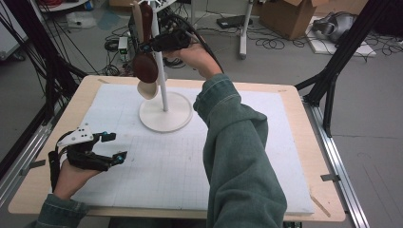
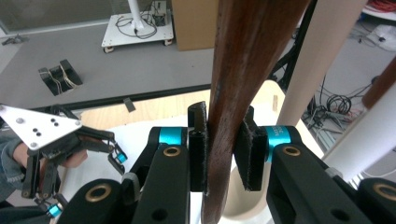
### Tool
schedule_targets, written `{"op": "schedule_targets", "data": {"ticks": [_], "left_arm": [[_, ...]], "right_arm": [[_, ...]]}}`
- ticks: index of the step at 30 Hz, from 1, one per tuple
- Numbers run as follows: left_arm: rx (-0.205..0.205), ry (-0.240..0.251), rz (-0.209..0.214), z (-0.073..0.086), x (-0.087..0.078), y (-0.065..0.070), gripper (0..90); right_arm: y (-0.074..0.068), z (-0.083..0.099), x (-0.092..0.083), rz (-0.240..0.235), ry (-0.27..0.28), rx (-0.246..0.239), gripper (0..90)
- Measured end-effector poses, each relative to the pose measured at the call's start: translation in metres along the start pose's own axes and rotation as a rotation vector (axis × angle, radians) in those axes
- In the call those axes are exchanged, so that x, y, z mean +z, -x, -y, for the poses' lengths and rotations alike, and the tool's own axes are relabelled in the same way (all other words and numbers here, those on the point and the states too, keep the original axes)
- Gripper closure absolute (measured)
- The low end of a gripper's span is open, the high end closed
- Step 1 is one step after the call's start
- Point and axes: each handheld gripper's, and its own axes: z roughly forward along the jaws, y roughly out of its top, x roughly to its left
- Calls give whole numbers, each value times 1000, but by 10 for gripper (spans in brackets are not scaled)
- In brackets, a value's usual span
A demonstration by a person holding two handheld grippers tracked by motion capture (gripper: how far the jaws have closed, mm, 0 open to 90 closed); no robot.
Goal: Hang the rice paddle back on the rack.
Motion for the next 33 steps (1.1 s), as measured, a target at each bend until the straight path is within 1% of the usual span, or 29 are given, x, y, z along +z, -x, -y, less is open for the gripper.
{"op": "schedule_targets", "data": {"ticks": [5,9,11,14,17,20,25,27,28,33], "left_arm": [[0,1,1,0,0,0,139],[1,2,-2,0,-1,-1,139],[-1,7,-3,0,-2,-2,139],[-4,11,-4,0,-3,-3,139],[-5,9,-4,0,-3,-4,139],[-6,8,-2,1,-2,-4,139],[-3,7,0,0,-2,-5,139],[-5,6,2,1,-2,-4,139],[-6,6,3,1,-2,-4,139],[-4,7,2,0,-1,-3,140]], "right_arm": [[5,-2,2,4,-12,17,777],[8,-7,4,3,-23,13,778],[10,-10,5,-4,-18,17,778],[15,-9,6,1,-26,31,777],[19,-7,9,-7,-31,45,777],[22,-7,11,-10,-33,43,777],[26,-5,11,-15,-27,53,777],[27,-5,11,-21,-21,63,776],[28,-4,11,-17,-18,70,776],[27,-1,11,-29,7,84,775]]}}
